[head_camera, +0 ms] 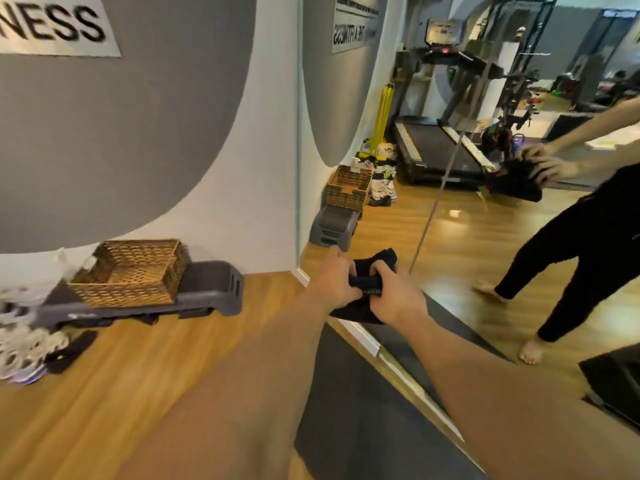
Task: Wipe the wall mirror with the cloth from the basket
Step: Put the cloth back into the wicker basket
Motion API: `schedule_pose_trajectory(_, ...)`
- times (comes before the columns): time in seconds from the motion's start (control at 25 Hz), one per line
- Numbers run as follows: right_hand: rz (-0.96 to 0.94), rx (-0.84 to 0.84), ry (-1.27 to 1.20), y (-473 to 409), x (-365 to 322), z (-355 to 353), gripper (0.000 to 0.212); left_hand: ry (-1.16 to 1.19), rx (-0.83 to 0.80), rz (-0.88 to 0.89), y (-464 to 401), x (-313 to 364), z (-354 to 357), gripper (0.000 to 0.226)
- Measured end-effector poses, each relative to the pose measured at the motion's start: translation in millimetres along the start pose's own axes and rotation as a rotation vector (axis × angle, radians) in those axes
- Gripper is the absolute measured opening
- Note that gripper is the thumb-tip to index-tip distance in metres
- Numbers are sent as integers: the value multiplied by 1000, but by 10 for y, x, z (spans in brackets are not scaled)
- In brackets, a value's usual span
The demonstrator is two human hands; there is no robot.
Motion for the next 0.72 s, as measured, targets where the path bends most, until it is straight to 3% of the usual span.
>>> schedule_pose_trajectory(0.44,-340,-142,-101,287,-4372,1694,36,-171,221,-313,2234,-3110,-2740,27)
schedule_pose_trajectory(0.72,-456,-208,-99,224,-6165,2619,34,-200,250,-469,2927,-4689,-3708,24)
Point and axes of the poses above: each hand's wrist, its own y-axis away from the middle knuckle, its own z-axis out of the palm, x = y × z, the point moved 1 cm from there along -y, towards the middle knuckle, and after that the axes turned 8 degrees about z, right-handed, at the moved point
